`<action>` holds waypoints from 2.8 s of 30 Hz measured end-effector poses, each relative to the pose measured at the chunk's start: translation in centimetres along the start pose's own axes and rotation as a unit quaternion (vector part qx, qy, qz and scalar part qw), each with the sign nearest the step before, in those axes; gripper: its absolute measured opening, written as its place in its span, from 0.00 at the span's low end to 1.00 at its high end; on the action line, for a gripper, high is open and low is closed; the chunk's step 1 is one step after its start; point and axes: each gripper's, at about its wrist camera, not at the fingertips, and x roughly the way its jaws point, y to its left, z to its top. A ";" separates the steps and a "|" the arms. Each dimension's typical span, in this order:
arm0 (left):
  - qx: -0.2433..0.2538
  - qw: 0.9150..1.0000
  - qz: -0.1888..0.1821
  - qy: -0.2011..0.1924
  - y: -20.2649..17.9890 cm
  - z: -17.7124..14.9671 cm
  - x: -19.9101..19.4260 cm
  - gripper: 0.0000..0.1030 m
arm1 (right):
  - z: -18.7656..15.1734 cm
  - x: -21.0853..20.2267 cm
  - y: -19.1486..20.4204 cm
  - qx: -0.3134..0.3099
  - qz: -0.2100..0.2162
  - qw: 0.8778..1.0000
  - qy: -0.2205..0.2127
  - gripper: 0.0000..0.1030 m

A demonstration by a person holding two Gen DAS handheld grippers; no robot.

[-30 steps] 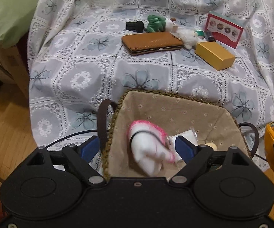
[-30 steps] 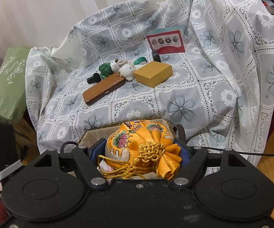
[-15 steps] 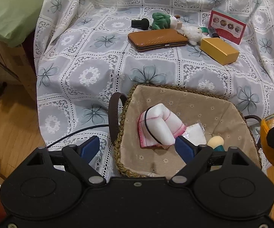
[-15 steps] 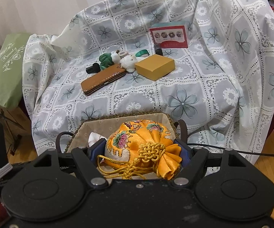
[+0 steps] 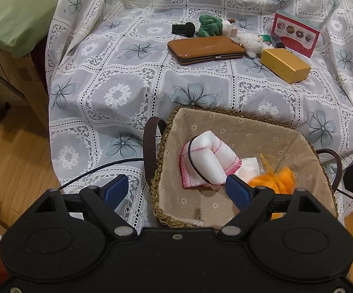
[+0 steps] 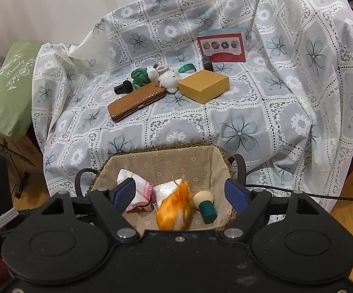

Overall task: Organize soft objects
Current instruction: 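Lower the yellow pouch into the basket and open the right tool, then move both tools from the basket toward the items on the cloth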

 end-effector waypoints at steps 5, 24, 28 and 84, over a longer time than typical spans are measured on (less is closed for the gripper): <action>0.002 1.000 0.000 0.004 -0.1 0.0 0.1 0.81 | 0.0 0.2 -0.1 0.004 -0.002 1.000 0.006 0.77; 0.005 1.000 0.001 0.007 -0.1 0.0 0.2 0.81 | -0.1 0.7 -0.3 0.006 0.000 1.000 0.013 0.77; 0.006 1.000 0.002 0.011 -0.2 0.0 0.5 0.81 | 0.0 1.0 -0.2 -0.003 -0.001 1.000 0.014 0.77; -0.008 0.998 0.039 -0.052 1.6 26.2 16.4 0.86 | 13.1 17.9 -1.0 0.001 -0.023 1.000 0.014 0.82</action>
